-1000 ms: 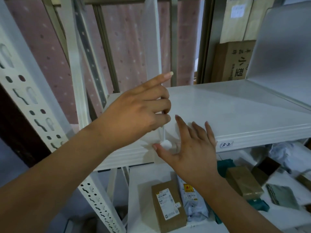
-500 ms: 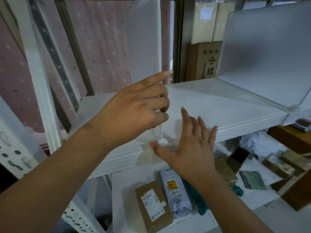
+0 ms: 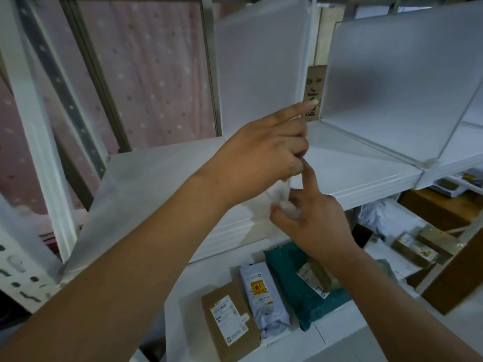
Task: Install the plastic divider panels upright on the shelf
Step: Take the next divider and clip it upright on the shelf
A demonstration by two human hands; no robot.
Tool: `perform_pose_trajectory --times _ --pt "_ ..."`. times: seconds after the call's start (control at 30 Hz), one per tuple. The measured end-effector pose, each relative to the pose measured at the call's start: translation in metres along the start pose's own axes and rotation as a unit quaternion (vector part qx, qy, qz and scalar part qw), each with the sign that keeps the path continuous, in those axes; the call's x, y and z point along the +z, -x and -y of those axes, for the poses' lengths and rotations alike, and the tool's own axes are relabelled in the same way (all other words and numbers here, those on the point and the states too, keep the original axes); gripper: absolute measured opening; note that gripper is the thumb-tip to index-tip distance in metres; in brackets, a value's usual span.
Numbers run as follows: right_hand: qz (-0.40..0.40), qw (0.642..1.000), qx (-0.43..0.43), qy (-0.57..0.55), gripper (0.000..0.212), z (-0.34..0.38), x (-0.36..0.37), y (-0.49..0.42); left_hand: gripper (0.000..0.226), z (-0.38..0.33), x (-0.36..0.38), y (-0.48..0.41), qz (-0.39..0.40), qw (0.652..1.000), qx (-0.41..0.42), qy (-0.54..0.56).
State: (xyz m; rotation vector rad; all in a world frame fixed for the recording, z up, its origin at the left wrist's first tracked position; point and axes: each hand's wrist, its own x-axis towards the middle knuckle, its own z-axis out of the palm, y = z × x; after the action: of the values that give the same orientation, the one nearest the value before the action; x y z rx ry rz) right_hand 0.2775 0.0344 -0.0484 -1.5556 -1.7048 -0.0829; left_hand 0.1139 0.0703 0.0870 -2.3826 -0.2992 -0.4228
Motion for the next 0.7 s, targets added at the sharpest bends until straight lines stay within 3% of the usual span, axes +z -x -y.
perform_pose_trajectory --times 0.1,0.23,0.37,0.7 --pt "0.003 1.0 0.001 0.017 0.097 -0.011 0.002 0.001 0.036 0.001 0.005 0.006 -0.016 1.0 -0.007 0.016" --pt "-0.001 1.0 0.0 0.002 0.081 -0.008 0.008 0.003 0.039 0.0 0.01 0.008 -0.03 0.999 -0.008 0.036" --pt "-0.021 1.0 -0.01 -0.017 0.063 -0.006 0.006 0.002 0.027 0.0 0.015 0.005 -0.07 0.997 -0.002 0.04" --pt "-0.025 0.997 -0.046 -0.05 0.045 -0.006 0.002 0.003 0.015 -0.006 0.026 0.004 -0.087 0.995 -0.019 0.036"
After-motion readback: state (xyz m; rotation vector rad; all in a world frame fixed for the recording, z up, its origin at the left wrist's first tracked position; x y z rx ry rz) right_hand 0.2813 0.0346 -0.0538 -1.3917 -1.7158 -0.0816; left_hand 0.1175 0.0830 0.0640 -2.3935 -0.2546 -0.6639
